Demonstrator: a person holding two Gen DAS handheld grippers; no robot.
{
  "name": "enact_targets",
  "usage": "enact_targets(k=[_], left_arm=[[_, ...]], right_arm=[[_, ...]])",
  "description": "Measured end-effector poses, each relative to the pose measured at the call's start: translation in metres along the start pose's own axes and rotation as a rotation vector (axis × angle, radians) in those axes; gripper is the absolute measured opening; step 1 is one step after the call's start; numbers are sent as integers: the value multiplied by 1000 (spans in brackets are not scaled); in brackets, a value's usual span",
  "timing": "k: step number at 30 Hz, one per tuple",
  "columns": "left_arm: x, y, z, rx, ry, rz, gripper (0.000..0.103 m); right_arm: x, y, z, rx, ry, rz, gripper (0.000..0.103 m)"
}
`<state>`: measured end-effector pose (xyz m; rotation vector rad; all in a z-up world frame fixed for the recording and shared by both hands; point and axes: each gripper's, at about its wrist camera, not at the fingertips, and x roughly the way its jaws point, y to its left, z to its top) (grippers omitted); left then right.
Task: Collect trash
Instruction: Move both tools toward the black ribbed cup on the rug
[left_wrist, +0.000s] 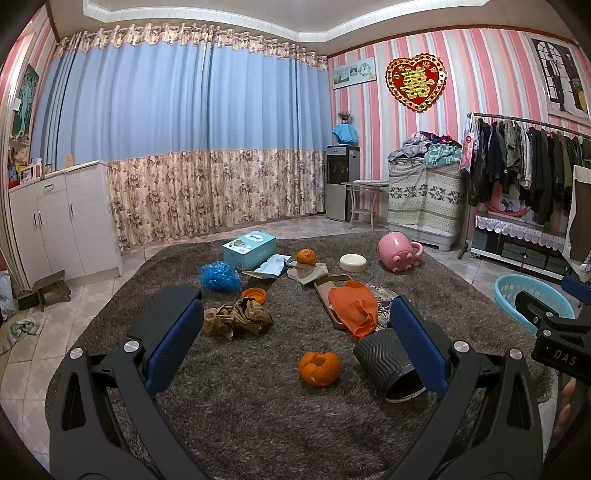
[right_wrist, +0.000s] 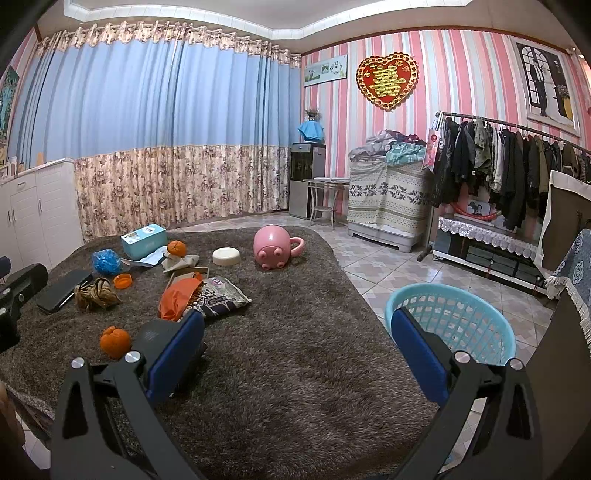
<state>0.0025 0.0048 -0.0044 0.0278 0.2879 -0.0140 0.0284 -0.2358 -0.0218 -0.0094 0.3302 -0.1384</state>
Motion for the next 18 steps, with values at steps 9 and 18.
enact_targets(k=[9,18], left_arm=[[0,0,0,-1,2,-1,98],[0,0,0,-1,1,0,98]], right_arm=[[-1,0,1,-1,-1,-1,99],[-1,0,1,-2,-1,0,99]])
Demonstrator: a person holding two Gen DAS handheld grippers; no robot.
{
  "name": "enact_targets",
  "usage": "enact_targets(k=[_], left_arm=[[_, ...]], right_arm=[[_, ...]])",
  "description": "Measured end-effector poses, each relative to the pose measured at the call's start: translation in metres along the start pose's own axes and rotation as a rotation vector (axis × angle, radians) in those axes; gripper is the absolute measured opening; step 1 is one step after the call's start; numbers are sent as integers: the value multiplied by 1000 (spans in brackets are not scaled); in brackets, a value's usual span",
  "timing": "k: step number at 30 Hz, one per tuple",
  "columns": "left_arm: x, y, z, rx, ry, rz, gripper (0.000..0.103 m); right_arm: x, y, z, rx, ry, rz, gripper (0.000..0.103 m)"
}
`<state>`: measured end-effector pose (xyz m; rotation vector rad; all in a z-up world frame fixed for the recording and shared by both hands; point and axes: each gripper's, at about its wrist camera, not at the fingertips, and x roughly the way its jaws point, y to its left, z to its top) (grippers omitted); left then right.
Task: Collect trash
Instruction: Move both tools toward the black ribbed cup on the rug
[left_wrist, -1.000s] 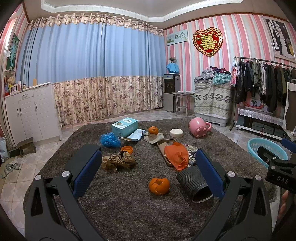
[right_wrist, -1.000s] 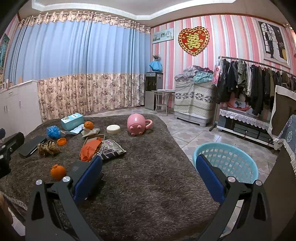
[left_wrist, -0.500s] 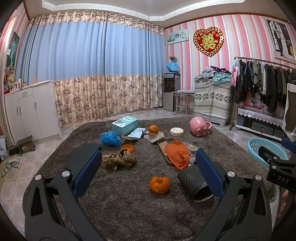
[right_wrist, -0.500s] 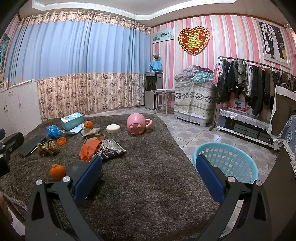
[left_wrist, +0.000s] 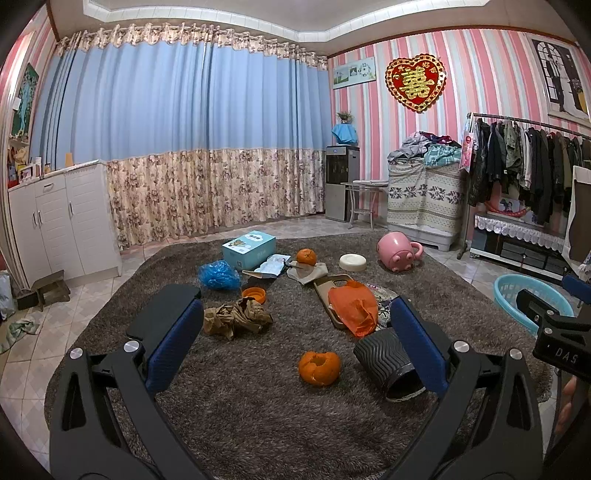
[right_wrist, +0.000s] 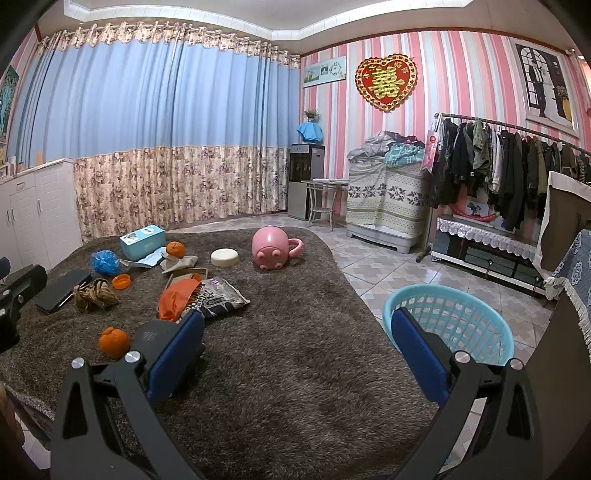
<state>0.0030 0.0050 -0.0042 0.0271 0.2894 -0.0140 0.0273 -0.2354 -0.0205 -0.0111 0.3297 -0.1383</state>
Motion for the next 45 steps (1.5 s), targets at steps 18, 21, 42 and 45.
enact_targets(k=[18,21,42,45], left_arm=[[1,3,-1,-5,3,0,98],[1,3,-1,-5,4,1,98],[10,17,-5,-25,9,11,98],[10,22,-5,-33,14,15,98]], right_arm=[[1,0,-1,-2,0,0,99],[1,1,-1,-2,0,0,99],[1,-4,-2,7,3,-3,99],[1,-5,-3,7,7,-2,99]])
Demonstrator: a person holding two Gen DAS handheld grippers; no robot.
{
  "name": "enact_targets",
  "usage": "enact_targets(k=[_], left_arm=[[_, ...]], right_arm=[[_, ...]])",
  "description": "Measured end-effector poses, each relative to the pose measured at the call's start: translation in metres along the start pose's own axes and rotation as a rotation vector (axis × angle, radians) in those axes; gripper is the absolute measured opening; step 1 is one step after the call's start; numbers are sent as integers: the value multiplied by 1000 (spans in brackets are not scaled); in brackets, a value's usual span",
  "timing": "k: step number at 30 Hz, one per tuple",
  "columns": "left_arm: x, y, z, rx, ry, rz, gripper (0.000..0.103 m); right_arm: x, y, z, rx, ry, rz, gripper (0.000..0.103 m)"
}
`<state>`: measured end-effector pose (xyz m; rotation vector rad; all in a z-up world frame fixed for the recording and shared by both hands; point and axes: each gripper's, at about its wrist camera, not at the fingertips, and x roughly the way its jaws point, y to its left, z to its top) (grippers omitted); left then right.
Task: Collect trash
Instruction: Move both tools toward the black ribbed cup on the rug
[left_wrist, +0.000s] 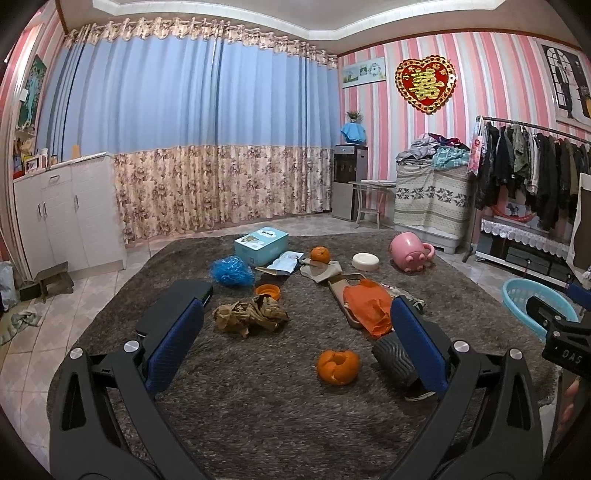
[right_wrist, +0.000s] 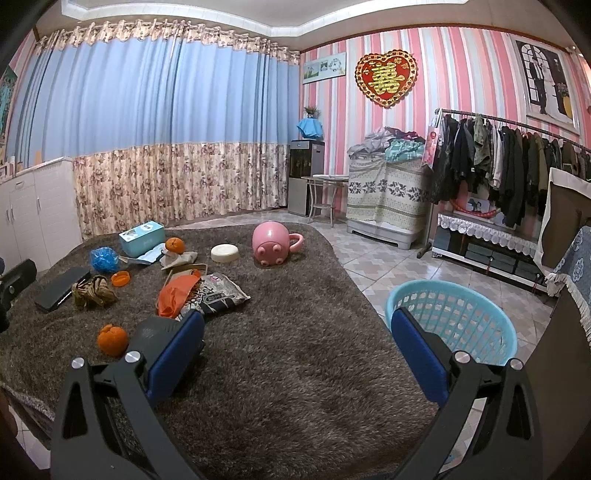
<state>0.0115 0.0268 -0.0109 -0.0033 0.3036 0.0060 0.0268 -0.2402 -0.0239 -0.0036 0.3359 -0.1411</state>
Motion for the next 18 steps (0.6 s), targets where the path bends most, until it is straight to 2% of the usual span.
enact_targets(k=[18], left_arm=[[8,26,1,-19,6,38,98]], right_arm=[[2,17,-4,-37,-12,-25,99]])
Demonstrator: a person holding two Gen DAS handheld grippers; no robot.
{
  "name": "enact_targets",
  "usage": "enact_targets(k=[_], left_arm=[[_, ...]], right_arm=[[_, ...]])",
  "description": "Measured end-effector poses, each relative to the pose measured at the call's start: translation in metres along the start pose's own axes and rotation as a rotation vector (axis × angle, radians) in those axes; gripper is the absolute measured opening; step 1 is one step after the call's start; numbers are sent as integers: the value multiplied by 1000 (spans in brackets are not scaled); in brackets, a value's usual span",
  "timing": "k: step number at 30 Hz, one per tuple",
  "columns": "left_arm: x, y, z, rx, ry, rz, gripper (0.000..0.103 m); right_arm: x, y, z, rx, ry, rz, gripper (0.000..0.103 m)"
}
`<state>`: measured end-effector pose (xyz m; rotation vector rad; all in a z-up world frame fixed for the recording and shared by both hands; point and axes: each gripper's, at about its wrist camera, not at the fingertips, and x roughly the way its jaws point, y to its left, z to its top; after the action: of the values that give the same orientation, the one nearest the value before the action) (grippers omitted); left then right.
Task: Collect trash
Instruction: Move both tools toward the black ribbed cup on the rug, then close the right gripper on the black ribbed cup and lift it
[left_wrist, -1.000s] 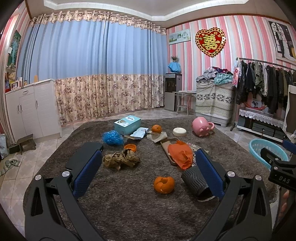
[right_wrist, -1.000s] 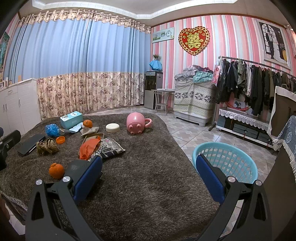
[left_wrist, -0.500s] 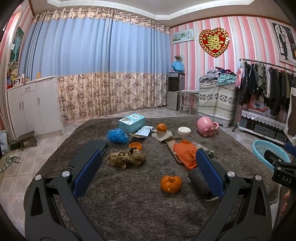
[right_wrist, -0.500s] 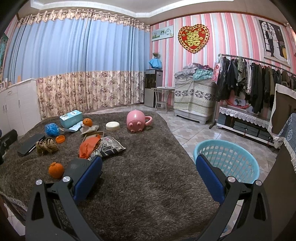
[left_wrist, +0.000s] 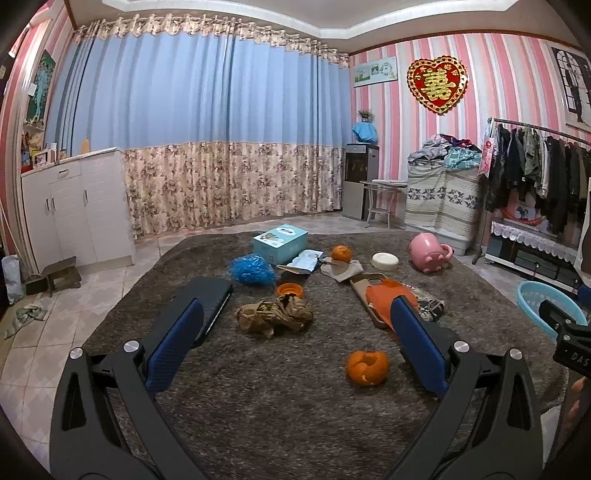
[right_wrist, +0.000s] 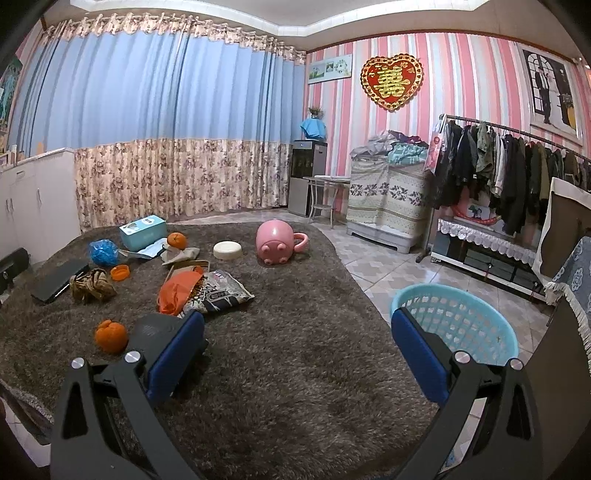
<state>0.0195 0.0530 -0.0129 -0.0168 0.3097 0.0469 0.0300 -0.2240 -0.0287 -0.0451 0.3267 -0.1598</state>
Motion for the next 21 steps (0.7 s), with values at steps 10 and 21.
enact_targets(k=[10,21], left_arm=[[8,13,-2,12,10,3,98],[22,45,-4,-52,41,32,98]], right_arm=[[9,16,4,-4,38,26,99],[28,61,0,-38,146,120,99]])
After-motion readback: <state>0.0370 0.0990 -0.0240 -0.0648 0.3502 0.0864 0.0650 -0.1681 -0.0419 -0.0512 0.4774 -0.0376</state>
